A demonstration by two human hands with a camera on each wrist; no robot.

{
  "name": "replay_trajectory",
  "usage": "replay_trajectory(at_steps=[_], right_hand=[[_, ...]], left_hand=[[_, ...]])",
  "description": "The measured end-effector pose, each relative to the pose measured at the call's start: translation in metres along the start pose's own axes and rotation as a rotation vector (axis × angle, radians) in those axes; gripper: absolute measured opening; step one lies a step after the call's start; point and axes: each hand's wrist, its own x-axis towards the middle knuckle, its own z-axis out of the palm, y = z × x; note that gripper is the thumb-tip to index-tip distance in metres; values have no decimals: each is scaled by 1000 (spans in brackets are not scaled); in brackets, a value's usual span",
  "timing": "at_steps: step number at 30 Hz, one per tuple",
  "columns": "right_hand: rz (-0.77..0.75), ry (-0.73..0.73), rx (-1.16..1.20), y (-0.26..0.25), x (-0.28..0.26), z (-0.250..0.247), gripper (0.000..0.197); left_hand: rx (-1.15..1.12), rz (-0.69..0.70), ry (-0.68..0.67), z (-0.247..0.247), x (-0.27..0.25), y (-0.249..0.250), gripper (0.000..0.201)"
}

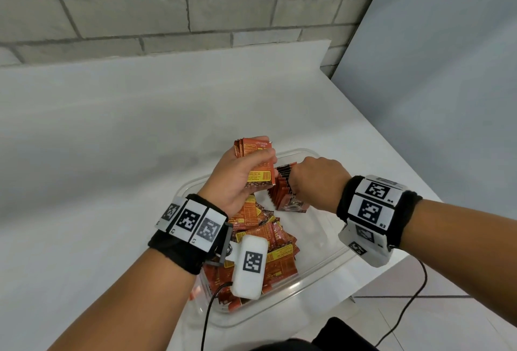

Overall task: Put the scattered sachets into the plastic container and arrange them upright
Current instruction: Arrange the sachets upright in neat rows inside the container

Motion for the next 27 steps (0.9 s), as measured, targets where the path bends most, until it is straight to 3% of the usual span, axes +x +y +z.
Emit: replay_trajectory(at_steps=[21, 27], right_hand=[[-44, 50, -34, 1, -6, -2, 13], [37, 176, 278, 28, -12, -6, 15]], left_hand=[[-10, 0, 30, 0, 1, -1, 22], [-14, -21, 23, 2, -2, 1, 11]])
